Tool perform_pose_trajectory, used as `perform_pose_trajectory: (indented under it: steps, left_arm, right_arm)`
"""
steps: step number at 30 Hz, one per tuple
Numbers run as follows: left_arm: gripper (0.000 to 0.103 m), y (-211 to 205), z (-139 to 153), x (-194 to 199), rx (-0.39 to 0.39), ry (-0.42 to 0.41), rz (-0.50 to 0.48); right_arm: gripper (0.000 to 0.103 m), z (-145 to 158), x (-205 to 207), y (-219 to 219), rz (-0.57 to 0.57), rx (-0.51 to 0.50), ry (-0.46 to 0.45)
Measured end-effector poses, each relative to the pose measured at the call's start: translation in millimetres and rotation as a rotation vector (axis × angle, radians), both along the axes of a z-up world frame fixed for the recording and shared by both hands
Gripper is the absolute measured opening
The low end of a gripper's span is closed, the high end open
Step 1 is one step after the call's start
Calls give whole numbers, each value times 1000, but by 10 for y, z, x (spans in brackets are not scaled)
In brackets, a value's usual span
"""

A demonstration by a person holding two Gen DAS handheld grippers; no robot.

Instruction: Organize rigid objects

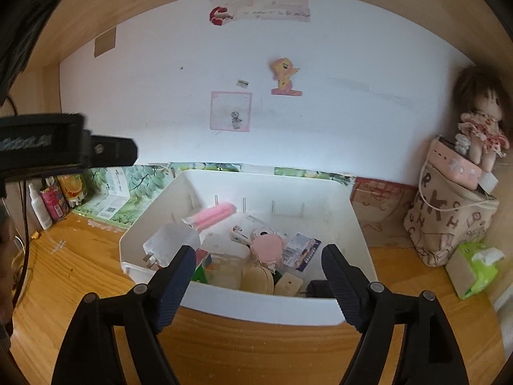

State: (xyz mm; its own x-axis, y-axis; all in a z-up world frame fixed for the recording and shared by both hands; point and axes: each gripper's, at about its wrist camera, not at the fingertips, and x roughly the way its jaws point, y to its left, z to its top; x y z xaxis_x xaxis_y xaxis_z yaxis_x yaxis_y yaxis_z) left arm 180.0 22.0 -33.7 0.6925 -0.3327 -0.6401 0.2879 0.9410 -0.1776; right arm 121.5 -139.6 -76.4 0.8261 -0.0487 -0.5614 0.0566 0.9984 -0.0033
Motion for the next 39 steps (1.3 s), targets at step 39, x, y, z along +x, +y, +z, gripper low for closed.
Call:
perform_pose_trajectory:
  steps: [39]
  left_arm:
    - [86,138,-53,-1332,0,303,119]
  right_arm:
    - [82,461,-1175,-300,22,233,489]
